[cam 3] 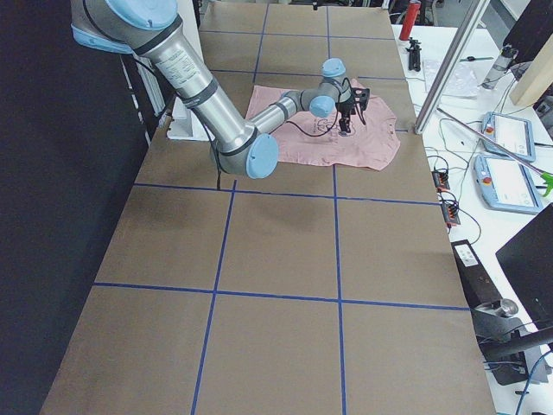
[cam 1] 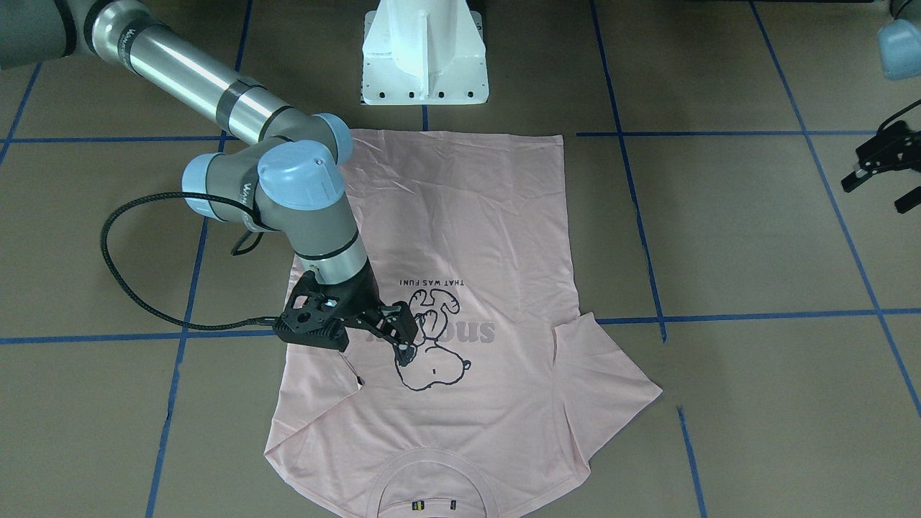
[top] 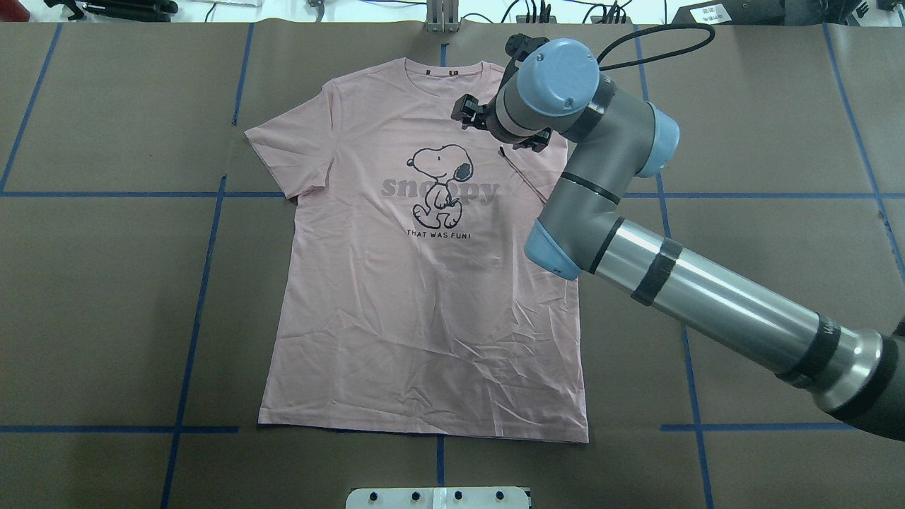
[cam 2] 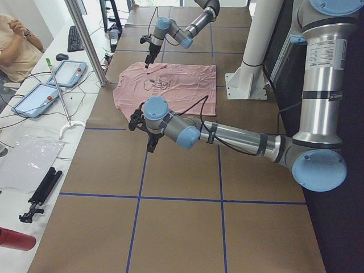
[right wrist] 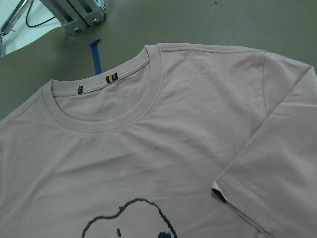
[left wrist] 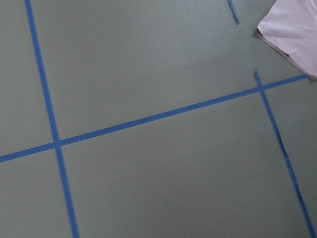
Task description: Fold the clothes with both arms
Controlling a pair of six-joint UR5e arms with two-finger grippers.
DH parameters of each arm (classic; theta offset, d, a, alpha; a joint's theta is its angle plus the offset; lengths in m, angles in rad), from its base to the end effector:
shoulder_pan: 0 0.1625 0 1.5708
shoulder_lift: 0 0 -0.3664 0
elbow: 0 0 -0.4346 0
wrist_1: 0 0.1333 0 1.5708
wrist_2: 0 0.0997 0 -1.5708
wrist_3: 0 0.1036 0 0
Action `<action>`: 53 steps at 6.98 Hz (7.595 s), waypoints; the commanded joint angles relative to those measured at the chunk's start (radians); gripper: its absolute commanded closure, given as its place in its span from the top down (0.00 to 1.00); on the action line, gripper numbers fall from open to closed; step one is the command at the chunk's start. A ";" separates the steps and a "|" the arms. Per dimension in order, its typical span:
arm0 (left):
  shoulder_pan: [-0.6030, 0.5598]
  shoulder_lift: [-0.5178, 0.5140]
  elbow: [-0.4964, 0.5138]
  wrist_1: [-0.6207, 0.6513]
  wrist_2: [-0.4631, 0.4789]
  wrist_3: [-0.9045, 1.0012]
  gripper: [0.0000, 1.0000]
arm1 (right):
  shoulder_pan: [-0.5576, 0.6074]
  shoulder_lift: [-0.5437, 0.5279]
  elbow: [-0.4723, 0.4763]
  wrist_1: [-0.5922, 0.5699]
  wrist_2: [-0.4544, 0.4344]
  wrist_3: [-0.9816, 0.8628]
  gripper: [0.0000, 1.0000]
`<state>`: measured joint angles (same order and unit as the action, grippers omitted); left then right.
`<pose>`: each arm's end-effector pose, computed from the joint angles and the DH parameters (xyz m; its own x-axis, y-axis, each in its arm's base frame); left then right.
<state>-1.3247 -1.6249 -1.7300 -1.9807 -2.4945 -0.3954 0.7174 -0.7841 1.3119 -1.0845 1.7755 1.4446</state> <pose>0.0878 -0.5574 0.4289 0.5111 0.2490 -0.8227 -0.0010 0.9573 0.2891 -0.5092 -0.5932 0.1713 0.4596 0.2375 0.8558 -0.4595 0.8882 0.0003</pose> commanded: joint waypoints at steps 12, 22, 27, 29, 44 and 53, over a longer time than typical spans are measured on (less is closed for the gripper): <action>0.392 -0.601 0.753 -0.438 0.502 -0.496 0.65 | 0.074 -0.412 0.463 -0.009 0.151 -0.004 1.00; 0.508 -0.713 0.661 -0.423 0.513 -0.869 0.00 | 0.071 -0.423 0.480 -0.011 0.151 0.005 1.00; 0.556 -0.829 0.872 -0.539 0.690 -0.905 0.00 | 0.050 -0.423 0.491 -0.009 0.171 0.010 1.00; 0.556 -0.822 0.838 -0.552 0.689 -0.905 0.69 | 0.042 -0.419 0.491 -0.012 0.167 0.013 1.00; 0.585 -0.515 0.363 -0.576 0.523 -1.048 0.74 | -0.696 -0.600 0.748 -0.431 -0.389 0.795 0.87; 0.587 -0.515 0.348 -0.573 0.529 -1.095 0.76 | -0.693 -0.616 0.771 -0.431 -0.383 0.790 0.00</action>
<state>-0.7378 -2.1403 -1.3711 -2.5563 -1.9651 -1.4561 0.0245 -1.3978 2.0717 -1.5168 1.3890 2.2367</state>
